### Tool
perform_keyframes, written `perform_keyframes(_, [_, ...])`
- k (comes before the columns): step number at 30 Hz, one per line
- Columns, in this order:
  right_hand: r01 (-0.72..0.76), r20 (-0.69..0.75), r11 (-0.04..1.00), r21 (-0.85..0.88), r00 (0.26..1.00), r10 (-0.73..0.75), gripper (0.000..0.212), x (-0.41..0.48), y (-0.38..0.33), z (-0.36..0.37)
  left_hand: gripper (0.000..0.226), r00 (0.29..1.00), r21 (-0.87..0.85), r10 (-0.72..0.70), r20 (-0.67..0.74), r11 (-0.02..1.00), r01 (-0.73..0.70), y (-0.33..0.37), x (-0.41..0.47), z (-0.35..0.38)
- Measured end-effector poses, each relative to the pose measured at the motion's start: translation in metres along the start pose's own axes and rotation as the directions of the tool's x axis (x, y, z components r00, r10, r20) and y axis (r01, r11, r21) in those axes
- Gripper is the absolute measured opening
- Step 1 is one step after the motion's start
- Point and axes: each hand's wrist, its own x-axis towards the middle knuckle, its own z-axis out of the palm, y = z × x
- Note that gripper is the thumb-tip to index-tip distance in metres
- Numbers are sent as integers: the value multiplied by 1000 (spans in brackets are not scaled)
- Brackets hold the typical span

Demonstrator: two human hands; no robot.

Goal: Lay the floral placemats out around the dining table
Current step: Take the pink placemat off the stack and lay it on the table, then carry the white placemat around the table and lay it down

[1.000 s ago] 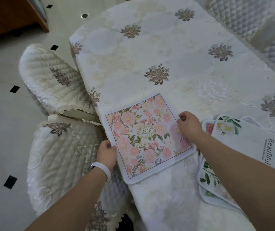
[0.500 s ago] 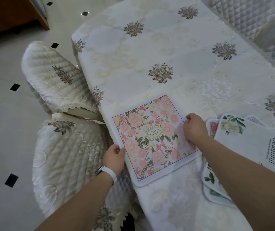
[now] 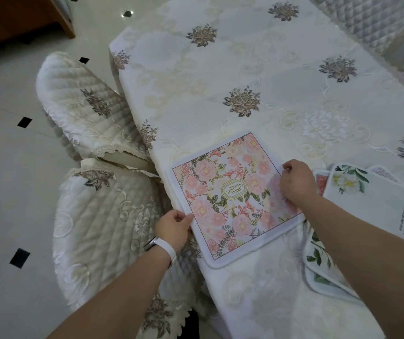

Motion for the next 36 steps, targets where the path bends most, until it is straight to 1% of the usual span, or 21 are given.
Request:
perform_keyframes(4, [-19,4,1000,10,1000,19,33,-2,1,2,29,1000,27,-4,-16,1000,5,3,6,1])
perform_keyframes(7, [48,22,998,-30,999,-47,33,-7,5,3,31,1000,123,17,-5,992,-16,5,6,-3])
perform_keyframes(9, [95,52,993,-68,994,-91,38,-15,7,0,30,999,220,39,2,975,-39,7,2,-5])
perform_keyframes(11, [129,66,989,-78,990,-124,43,-25,8,-6,25,997,263,71,13,962,-72,9,-2,-7])
perform_keyframes(13, [144,52,987,-75,989,-140,43,-36,10,-14,21,993,236,113,25,965,-115,17,-7,-8])
perform_keyframes(14, [147,39,987,-68,989,-144,42,-42,13,-20,20,990,196,132,39,971,-138,22,-10,-8])
perform_keyframes(16, [132,13,990,-45,991,-132,38,-53,20,-34,18,979,119,176,99,975,-188,36,-17,-4])
perform_keyframes(18, [119,-18,992,-39,993,-120,35,-64,33,-50,15,956,92,230,179,964,-250,51,-27,8])
perform_keyframes(20, [68,-42,997,-22,997,-69,33,-73,50,-68,11,922,92,285,261,944,-317,66,-39,25])
perform_keyframes(23, [-92,-86,995,43,992,96,35,-90,86,-96,9,849,110,353,392,899,-424,88,-57,59])
perform_keyframes(26, [-238,-122,963,125,960,253,37,-109,127,-121,5,784,82,383,489,875,-478,110,-72,98])
perform_keyframes(29, [-347,-149,915,209,913,380,40,-130,169,-139,10,722,85,402,563,841,-535,129,-88,139])
perform_keyframes(31, [-390,-156,883,260,886,437,42,-143,193,-148,15,709,82,399,582,838,-539,138,-97,165])
perform_keyframes(33, [-423,-139,851,310,866,481,43,-150,211,-153,21,718,93,384,580,845,-526,147,-103,184])
perform_keyframes(36, [-439,-111,830,345,859,500,46,-155,231,-157,29,735,125,362,573,848,-515,155,-106,204])
